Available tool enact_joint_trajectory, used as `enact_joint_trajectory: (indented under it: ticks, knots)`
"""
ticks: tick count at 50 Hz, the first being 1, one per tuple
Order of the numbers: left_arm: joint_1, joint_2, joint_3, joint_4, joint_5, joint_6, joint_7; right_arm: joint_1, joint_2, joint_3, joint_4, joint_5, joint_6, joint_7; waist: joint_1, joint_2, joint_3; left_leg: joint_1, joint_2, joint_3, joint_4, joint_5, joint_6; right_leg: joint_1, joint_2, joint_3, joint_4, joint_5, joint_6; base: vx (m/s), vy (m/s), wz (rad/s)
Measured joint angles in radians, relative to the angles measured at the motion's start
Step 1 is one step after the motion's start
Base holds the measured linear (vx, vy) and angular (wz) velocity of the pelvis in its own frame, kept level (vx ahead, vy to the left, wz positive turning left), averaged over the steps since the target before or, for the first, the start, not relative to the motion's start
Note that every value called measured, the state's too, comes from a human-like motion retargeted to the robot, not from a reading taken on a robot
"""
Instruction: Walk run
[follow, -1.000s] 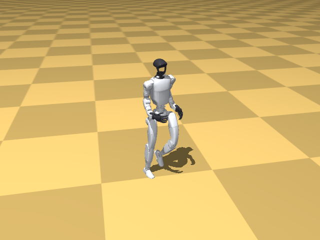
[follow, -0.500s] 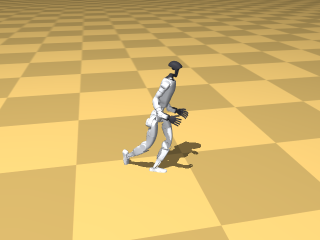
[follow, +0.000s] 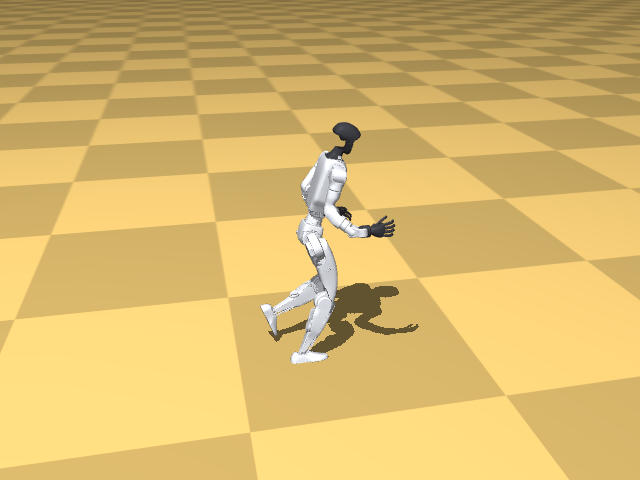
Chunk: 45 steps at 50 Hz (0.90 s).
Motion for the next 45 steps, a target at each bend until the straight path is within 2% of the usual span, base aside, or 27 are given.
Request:
enact_joint_trajectory:
  ticks: [2,4,5,8,10,12,13,14,15,17,18,20,21,23,24,28,30,32,33,34,35,37,38,40,42,43,45]
  knots:
    - [0.068,-0.041,0.033,0.04,-0.004,-0.038,-0.027,-0.059,-0.05,0.035,-0.043,0.042,0.001,0.014,0.122,-0.032,-0.019,-0.19,0.064,0.081,0.007,-0.131,0.037,0.11,0.058,0.012,-0.08,0.011,-0.024,2.05,-0.2,-0.53]
    - [0.12,-0.042,0.062,0.045,0.0,-0.066,-0.019,-0.06,-0.098,0.058,-0.094,0.039,-0.01,0.006,0.224,-0.081,-0.025,-0.376,0.031,0.078,-0.087,-0.201,0.042,0.242,0.096,0.029,-0.216,0.146,-0.015,2.25,-0.11,-0.29]
    - [0.139,-0.038,0.081,0.041,0.007,-0.075,-0.01,-0.05,-0.111,0.06,-0.114,0.021,-0.014,0.01,0.276,-0.129,-0.027,-0.457,0.033,0.107,-0.154,-0.231,0.064,0.314,0.108,0.054,-0.295,0.258,-0.002,2.0,-0.24,-0.35]
    - [0.123,-0.034,0.088,0.037,-0.012,-0.029,0.046,0.055,-0.066,0.057,-0.13,-0.17,-0.002,-0.001,0.355,-0.296,-0.022,-0.57,0.035,0.153,-0.517,-0.272,0.1,0.477,0.01,0.058,-0.433,0.815,0.156,2.48,-0.14,0.07]
    - [0.06,-0.04,0.084,0.019,-0.034,0.018,0.055,0.137,0.001,0.086,-0.095,-0.353,0.001,-0.111,0.346,-0.38,-0.012,-0.527,-0.004,0.144,-0.767,-0.307,0.074,0.52,-0.052,-0.02,-0.372,0.999,0.22,2.65,-0.15,0.72]
    - [-0.032,-0.031,0.067,-0.035,-0.049,0.059,0.046,0.19,0.068,0.14,0.016,-0.523,0.011,-0.255,0.286,-0.403,0.03,-0.42,-0.006,0.142,-0.847,-0.316,0.046,0.502,0.017,0.082,-0.093,0.999,0.182,2.44,-0.27,1.84]
    - [-0.082,-0.015,0.049,-0.072,-0.056,0.081,0.047,0.21,0.102,0.16,0.091,-0.609,0.013,-0.317,0.219,-0.379,0.045,-0.359,-0.022,0.088,-0.865,-0.243,0.09,0.494,0.151,0.142,0.0,0.999,0.169,2.35,-0.54,2.75]
    - [-0.129,0.004,0.024,-0.114,-0.062,0.1,0.053,0.239,0.128,0.179,0.165,-0.684,0.007,-0.35,0.157,-0.341,0.038,-0.324,-0.016,0.045,-0.789,-0.343,0.14,0.456,0.268,0.092,0.069,0.999,0.13,2.4,-0.89,2.76]
    - [-0.174,0.025,-0.003,-0.158,-0.067,0.118,0.062,0.273,0.15,0.198,0.238,-0.753,-0.003,-0.368,0.098,-0.296,0.019,-0.302,0.003,0.009,-0.667,-0.529,0.193,0.404,0.377,-0.012,0.126,0.999,0.078,2.72,-0.47,2.12]
    - [-0.242,0.017,-0.106,-0.227,-0.096,0.125,0.076,0.455,0.141,0.198,0.393,-0.882,-0.012,-0.422,0.047,-0.198,-0.011,-0.197,-0.031,-0.203,-0.651,-0.557,0.147,0.239,0.406,-0.115,0.417,0.812,0.062,2.72,0.08,1.94]
    - [-0.349,0.009,-0.1,-0.239,-0.132,0.111,0.06,0.501,0.145,0.196,0.473,-0.917,-0.016,-0.45,-0.002,-0.182,0.011,-0.172,-0.054,-0.232,-0.606,-0.622,0.134,0.112,0.402,-0.126,0.555,0.696,0.051,2.46,-0.28,1.82]
    - [-0.481,-0.018,-0.119,-0.246,-0.247,0.087,-0.014,0.624,0.154,0.155,0.614,-0.927,-0.047,-0.392,-0.004,-0.162,-0.033,-0.026,-0.049,-0.222,-0.654,-0.695,0.088,-0.088,0.281,-0.162,0.662,0.546,-0.038,2.55,-0.54,1.13]
    - [-0.496,-0.014,-0.175,-0.279,-0.315,0.101,-0.033,0.7,0.158,0.135,0.629,-0.884,-0.063,-0.317,-0.013,-0.172,-0.059,0.074,-0.079,-0.209,-0.741,-0.663,0.077,-0.175,0.201,-0.158,0.652,0.498,-0.072,2.72,-0.57,1.0]
    - [-0.505,0.029,-0.231,-0.352,-0.412,0.121,-0.065,0.81,0.174,0.079,0.632,-0.806,-0.092,-0.218,-0.078,-0.126,-0.088,0.249,-0.089,-0.249,-0.884,-0.531,0.024,-0.33,0.083,-0.192,0.569,0.44,-0.094,2.63,-0.66,1.58]
    - [-0.491,0.052,-0.23,-0.378,-0.432,0.13,-0.087,0.837,0.183,0.041,0.618,-0.767,-0.111,-0.199,-0.115,-0.091,-0.097,0.33,-0.074,-0.268,-0.955,-0.384,-0.021,-0.385,0.062,-0.204,0.477,0.437,-0.077,2.56,-0.69,1.54]
    - [-0.363,0.077,-0.171,-0.385,-0.454,0.221,-0.204,0.83,0.215,-0.057,0.488,-0.575,-0.197,-0.217,-0.233,0.017,-0.122,0.59,0.025,-0.21,-1.184,0.442,-0.251,-0.45,0.046,-0.165,-0.077,0.466,0.086,2.5,-0.66,0.83]
    - [-0.281,0.068,-0.153,-0.358,-0.485,0.236,-0.244,0.774,0.237,-0.057,0.369,-0.508,-0.187,-0.245,-0.273,0.039,-0.093,0.637,0.023,-0.18,-1.055,0.503,-0.331,-0.393,0.028,-0.113,-0.293,0.436,0.145,2.66,-0.87,0.06]
    - [-0.222,0.052,-0.136,-0.283,-0.498,0.226,-0.258,0.659,0.265,-0.04,0.239,-0.476,-0.149,-0.248,-0.286,-0.02,-0.099,0.677,-0.088,-0.249,-1.017,0.503,-0.331,-0.329,-0.044,-0.137,-0.346,0.462,0.022,2.07,-0.75,-0.3]
    - [-0.206,0.044,-0.117,-0.227,-0.49,0.218,-0.27,0.59,0.279,-0.028,0.173,-0.465,-0.127,-0.247,-0.284,-0.065,-0.094,0.68,-0.143,-0.234,-0.957,0.503,-0.331,-0.302,-0.067,-0.144,-0.305,0.604,-0.127,2.22,-0.57,-0.38]
    - [-0.191,0.036,-0.09,-0.161,-0.464,0.2,-0.285,0.522,0.278,-0.004,0.108,-0.451,-0.105,-0.251,-0.272,-0.082,-0.087,0.635,-0.168,-0.158,-0.828,0.474,-0.272,-0.295,-0.094,-0.112,-0.188,0.549,-0.182,2.69,-0.32,-0.38]
    - [-0.176,0.029,-0.059,-0.09,-0.429,0.177,-0.301,0.455,0.27,0.025,0.044,-0.435,-0.084,-0.257,-0.256,-0.084,-0.078,0.565,-0.178,-0.051,-0.663,0.43,-0.185,-0.297,-0.125,-0.06,-0.033,0.395,-0.188,3.07,-0.68,-0.31]
    - [-0.077,0.031,0.04,0.129,-0.263,0.081,-0.313,0.363,0.253,0.111,-0.05,-0.392,-0.023,-0.272,-0.244,-0.004,-0.077,0.375,-0.031,-0.053,-0.229,0.225,-0.077,-0.212,-0.04,-0.033,0.106,0.236,-0.188,3.08,-1.16,-0.49]
    - [-0.046,0.036,0.058,0.226,-0.208,0.068,-0.303,0.295,0.229,0.084,-0.067,-0.34,-0.005,-0.225,-0.188,0.008,-0.098,0.258,-0.095,-0.117,-0.115,0.179,-0.065,-0.158,-0.033,-0.063,0.127,0.188,-0.188,2.77,-0.73,-1.94]
    - [0.021,0.02,0.122,0.368,-0.217,0.041,-0.383,0.161,0.177,0.125,-0.119,-0.184,0.068,-0.117,0.008,-0.095,-0.145,0.04,-0.17,0.023,-0.102,0.081,0.012,-0.022,0.033,0.09,0.082,0.15,-0.188,2.4,-0.32,-3.76]
    - [0.092,0.06,0.166,0.389,-0.311,0.047,-0.509,0.14,0.139,0.149,-0.209,-0.043,0.091,-0.071,0.109,-0.08,-0.16,-0.125,-0.04,0.022,-0.19,-0.005,0.081,0.181,0.119,0.072,-0.081,0.294,-0.188,2.91,-0.71,-2.17]
    - [0.123,0.08,0.192,0.377,-0.319,0.057,-0.537,0.145,0.104,0.147,-0.249,-0.004,0.073,-0.079,0.131,-0.101,-0.152,-0.181,-0.023,0.021,-0.284,-0.036,0.099,0.276,0.124,0.04,-0.152,0.426,-0.188,2.81,-1.05,-0.97]
    - [0.181,0.113,0.245,0.325,-0.304,0.057,-0.552,0.178,0.052,0.138,-0.298,0.008,0.036,-0.112,0.219,-0.185,-0.138,-0.279,0.003,0.034,-0.518,-0.083,0.099,0.459,0.125,0.012,-0.31,0.812,-0.167,2.77,-1.12,-1.28]
